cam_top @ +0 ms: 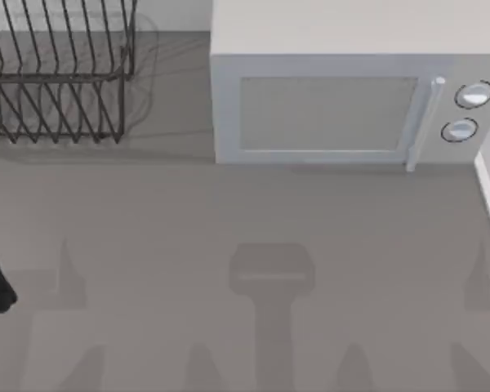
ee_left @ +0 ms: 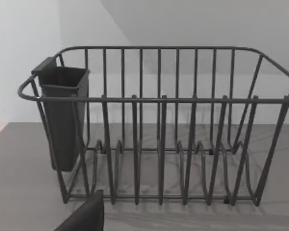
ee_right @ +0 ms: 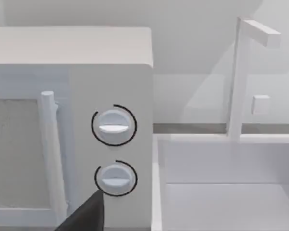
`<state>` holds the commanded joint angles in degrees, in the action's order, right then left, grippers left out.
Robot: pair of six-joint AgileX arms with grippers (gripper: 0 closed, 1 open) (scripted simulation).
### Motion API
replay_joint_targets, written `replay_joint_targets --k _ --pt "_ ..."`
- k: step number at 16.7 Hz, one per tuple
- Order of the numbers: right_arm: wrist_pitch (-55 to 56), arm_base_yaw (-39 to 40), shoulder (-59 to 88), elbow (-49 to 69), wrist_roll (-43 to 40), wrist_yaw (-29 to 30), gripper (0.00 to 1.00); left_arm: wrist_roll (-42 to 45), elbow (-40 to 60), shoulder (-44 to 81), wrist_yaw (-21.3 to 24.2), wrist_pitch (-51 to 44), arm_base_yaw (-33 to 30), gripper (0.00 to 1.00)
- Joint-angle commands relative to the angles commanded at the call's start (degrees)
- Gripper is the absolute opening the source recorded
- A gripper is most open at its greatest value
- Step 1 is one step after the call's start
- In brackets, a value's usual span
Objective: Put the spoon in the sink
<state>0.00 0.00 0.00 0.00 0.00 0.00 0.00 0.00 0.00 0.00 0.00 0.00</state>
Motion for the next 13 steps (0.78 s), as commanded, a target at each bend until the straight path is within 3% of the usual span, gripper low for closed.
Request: replay_joint_targets --k 6,13 --pt "-5.59 -2.18 6.24 5.13 -5.08 0.04 1.00 0.00 0.00 0.00 0.00 0.00 0.00 1.00" --pt "-28.75 -10.36 38.87 24.76 -24.84 -0.23 1.00 0.00 0.00 0.00 0.00 0.00 0.00 1.00"
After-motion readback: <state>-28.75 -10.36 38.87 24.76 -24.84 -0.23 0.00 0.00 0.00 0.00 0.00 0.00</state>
